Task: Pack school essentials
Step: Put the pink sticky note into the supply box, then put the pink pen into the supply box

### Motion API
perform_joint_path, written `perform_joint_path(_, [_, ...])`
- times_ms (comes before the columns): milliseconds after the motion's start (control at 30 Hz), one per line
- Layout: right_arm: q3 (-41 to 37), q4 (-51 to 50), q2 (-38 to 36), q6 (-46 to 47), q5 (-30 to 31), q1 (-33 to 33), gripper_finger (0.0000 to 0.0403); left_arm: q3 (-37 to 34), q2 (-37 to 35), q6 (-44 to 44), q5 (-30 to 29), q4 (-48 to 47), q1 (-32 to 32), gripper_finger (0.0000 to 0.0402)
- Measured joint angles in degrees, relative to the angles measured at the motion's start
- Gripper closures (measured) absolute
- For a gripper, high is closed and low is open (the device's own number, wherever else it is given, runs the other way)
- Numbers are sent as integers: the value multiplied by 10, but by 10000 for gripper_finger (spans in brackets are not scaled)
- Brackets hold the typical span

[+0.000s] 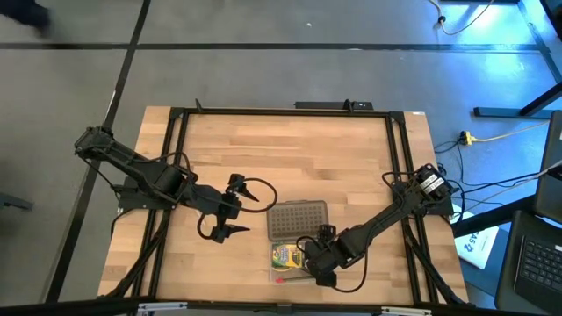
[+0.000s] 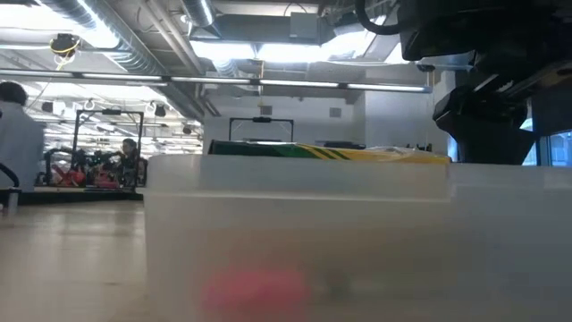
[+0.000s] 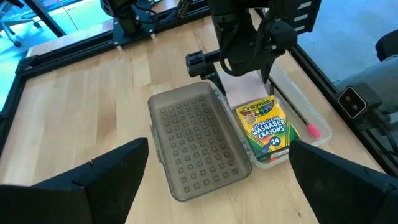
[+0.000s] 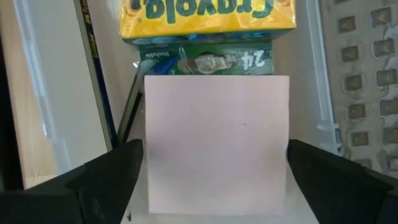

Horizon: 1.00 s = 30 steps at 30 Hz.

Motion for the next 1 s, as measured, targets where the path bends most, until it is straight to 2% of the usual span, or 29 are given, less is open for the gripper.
perform_joint_path(133, [0, 7, -2, -41, 0, -2, 4, 0, 0, 0, 0, 0, 0, 19])
perform_joint_path(367, [26, 10, -19, -13, -33, -7, 6, 0, 0, 0, 0, 0, 0, 19])
perform_joint_path(633, [73, -18, -45, -34, 1, -7, 6, 0, 0, 0, 0, 0, 0, 19])
perform_joint_path(733, [98, -56, -50, -56, 37, -7, 6, 0, 0, 0, 0, 0, 0, 19])
perform_joint_path(867, [114, -98, -64, -75, 139, -10, 6, 0, 0, 0, 0, 3, 0, 19])
perform_joint_path(1000, [114, -127, -88, -95, 164, -24, 6, 0, 0, 0, 0, 5, 0, 19])
